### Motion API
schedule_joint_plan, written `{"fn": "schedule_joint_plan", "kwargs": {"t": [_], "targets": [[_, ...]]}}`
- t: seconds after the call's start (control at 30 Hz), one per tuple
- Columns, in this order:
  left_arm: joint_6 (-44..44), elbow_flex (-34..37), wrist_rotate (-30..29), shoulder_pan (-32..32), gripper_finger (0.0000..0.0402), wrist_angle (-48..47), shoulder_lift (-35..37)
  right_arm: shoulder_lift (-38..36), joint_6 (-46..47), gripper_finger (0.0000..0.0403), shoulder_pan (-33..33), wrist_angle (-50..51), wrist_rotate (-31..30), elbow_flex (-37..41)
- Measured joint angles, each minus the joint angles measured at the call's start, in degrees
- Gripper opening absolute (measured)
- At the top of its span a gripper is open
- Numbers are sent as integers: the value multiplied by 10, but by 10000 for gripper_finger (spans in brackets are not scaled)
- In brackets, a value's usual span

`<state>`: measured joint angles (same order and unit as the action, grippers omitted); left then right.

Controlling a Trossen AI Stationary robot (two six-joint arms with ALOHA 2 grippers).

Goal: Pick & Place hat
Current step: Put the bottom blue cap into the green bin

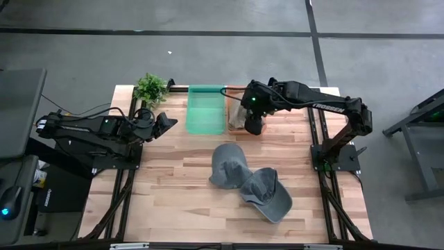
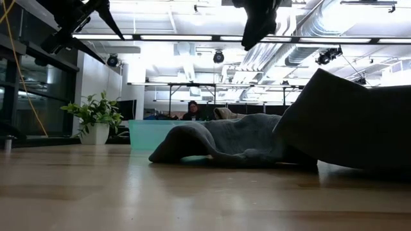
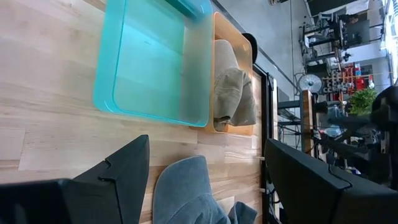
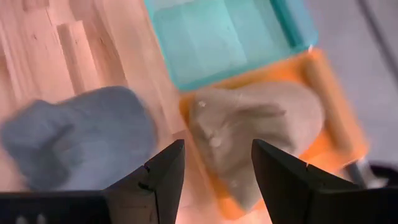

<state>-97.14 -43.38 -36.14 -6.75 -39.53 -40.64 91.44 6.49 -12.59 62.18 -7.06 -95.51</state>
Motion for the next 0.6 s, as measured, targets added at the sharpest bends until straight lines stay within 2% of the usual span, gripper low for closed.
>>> {"fn": "schedule_joint_plan", "kwargs": {"t": [0.1,0.27,0.6], "targets": [[0,0,0,0,275,0,0,0,42,183,0,-1,41,5],[0,0,0,0,275,0,0,0,58,183,3,7,87,7],[2,-1,5,0,275,1,-14,0,92,184,9,112,90,7]]}}
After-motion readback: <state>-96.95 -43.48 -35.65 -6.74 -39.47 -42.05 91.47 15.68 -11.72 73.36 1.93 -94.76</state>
